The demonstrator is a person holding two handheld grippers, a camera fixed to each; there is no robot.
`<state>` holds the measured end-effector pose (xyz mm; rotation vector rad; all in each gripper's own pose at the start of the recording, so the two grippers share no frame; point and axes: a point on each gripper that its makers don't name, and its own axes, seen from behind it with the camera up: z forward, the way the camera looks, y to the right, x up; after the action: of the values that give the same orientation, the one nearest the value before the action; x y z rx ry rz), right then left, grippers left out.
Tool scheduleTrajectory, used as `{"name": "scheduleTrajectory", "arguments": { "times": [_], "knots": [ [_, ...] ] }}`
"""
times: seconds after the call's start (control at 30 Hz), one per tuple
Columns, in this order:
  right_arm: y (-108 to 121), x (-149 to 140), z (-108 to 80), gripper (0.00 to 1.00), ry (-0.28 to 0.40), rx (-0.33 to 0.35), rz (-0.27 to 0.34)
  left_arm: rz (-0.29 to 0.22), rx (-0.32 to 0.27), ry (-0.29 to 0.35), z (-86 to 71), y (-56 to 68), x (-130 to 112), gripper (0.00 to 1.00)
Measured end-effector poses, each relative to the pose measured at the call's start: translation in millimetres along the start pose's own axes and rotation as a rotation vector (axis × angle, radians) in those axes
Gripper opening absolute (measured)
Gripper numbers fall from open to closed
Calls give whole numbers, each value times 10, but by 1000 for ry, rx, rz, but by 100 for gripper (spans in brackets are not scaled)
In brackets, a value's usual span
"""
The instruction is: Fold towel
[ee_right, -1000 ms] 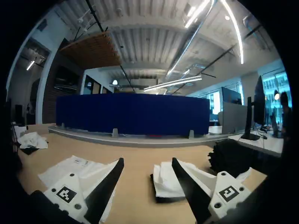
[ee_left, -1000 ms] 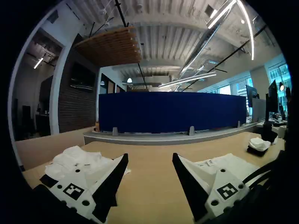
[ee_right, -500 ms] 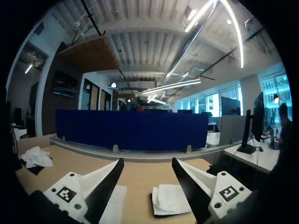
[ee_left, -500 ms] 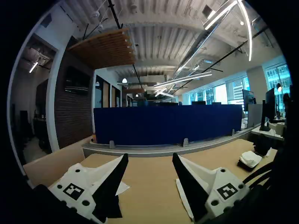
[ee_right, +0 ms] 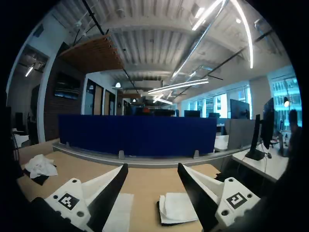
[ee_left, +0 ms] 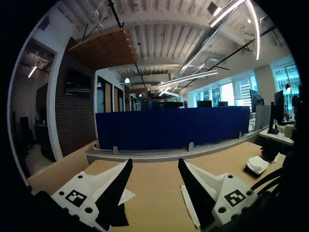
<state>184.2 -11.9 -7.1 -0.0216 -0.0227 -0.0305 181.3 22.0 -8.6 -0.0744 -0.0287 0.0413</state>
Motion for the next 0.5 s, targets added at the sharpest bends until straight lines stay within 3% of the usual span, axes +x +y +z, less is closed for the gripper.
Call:
{"name": "scheduleTrajectory", "arguments": {
  "times": [0.27,0.5],
  "knots": [
    [-66,-9,24,99,-53,50,-20,17,-32,-56,-16,45,-12,87],
    [-236,-125,-64,100,-147,160,-45,43,-137,-134,-64,271,-91,87]
  ]
}}
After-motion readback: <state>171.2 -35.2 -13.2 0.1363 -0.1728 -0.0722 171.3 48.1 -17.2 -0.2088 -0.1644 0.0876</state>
